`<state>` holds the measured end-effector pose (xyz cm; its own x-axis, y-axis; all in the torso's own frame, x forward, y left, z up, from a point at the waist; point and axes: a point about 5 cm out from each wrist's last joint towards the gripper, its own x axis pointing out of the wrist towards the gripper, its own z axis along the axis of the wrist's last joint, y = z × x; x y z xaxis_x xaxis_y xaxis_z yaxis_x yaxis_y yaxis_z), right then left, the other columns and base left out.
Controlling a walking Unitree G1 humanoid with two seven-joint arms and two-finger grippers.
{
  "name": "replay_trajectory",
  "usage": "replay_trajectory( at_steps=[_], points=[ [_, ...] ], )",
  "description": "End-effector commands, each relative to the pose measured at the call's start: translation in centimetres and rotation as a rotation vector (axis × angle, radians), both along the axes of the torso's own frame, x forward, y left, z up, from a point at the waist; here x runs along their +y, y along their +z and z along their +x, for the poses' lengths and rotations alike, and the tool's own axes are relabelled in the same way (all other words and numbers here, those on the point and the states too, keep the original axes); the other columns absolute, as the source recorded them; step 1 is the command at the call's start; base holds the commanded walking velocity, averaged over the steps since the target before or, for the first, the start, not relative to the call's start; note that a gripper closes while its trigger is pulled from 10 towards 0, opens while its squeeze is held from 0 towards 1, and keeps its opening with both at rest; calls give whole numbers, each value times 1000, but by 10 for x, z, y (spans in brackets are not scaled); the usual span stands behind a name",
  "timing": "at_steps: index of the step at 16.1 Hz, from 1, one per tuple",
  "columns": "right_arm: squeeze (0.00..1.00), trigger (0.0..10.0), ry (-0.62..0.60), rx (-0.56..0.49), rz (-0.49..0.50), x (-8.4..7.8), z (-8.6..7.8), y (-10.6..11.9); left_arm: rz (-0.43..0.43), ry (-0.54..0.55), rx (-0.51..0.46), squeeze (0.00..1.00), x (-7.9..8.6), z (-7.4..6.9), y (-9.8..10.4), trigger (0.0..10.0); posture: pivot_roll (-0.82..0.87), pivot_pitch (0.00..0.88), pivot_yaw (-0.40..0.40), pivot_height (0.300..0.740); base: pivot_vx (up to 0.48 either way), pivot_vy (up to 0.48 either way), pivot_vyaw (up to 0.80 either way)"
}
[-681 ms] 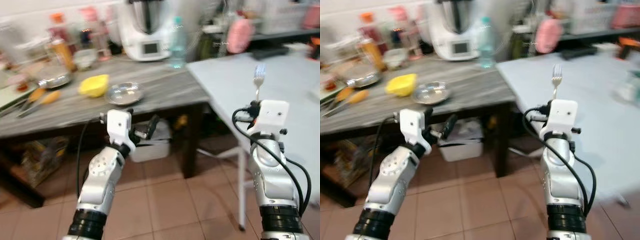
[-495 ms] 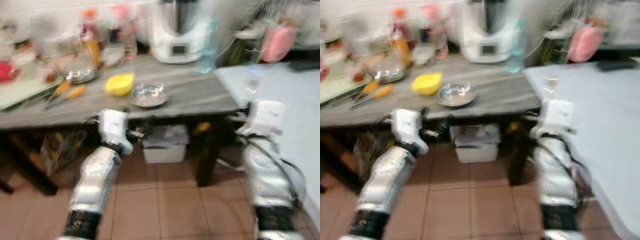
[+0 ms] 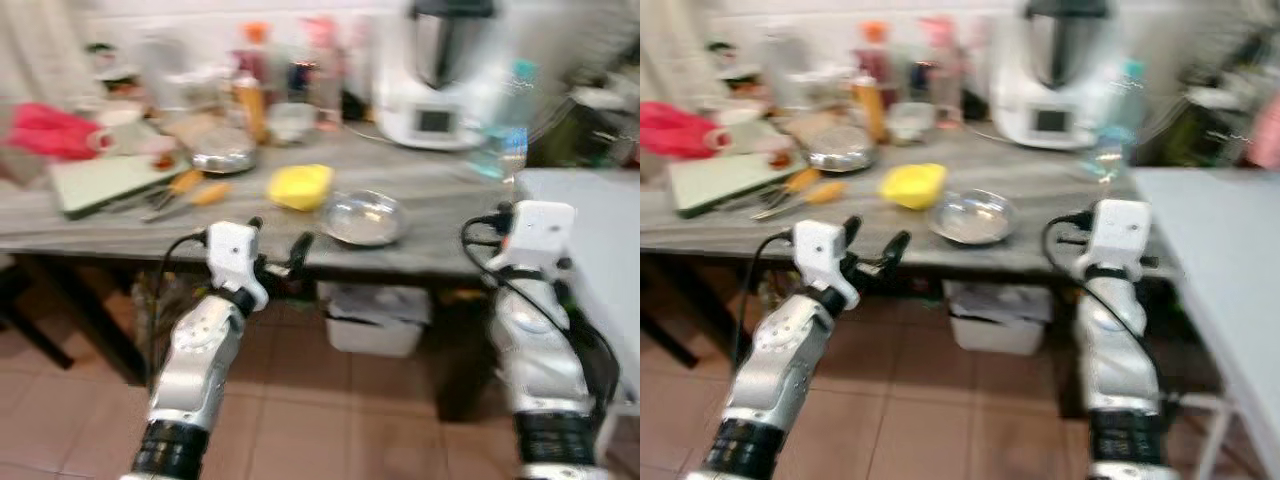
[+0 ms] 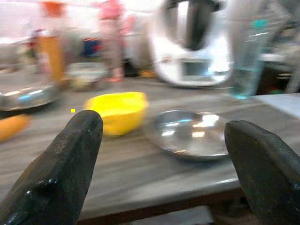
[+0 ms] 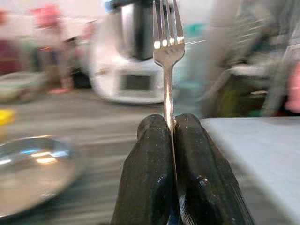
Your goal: Setting the table
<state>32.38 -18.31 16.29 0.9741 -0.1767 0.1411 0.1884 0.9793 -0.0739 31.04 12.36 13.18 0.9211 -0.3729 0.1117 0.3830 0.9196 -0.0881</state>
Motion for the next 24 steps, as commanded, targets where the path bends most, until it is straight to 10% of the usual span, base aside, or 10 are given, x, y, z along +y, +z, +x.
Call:
replay_trajectory(
  at_steps=[1, 14, 24],
  points=[
    [0, 10000, -24, -27, -6, -8, 0, 7, 7, -17, -15, 0, -5, 2, 4, 10000, -93, 0, 41, 740, 382, 0, 0],
    [0, 10000, -43, -24, -3, -11, 0, 8, 31, -54, 15, 0, -4, -3, -3, 10000, -89, 0, 26, 740, 213, 0, 0],
    [0, 10000, -70, 111, 89, -30, -10, -15, 145, -503, 105, 0, -19, -52, -16, 10000, -92, 0, 28, 740, 0, 0, 0]
  ],
)
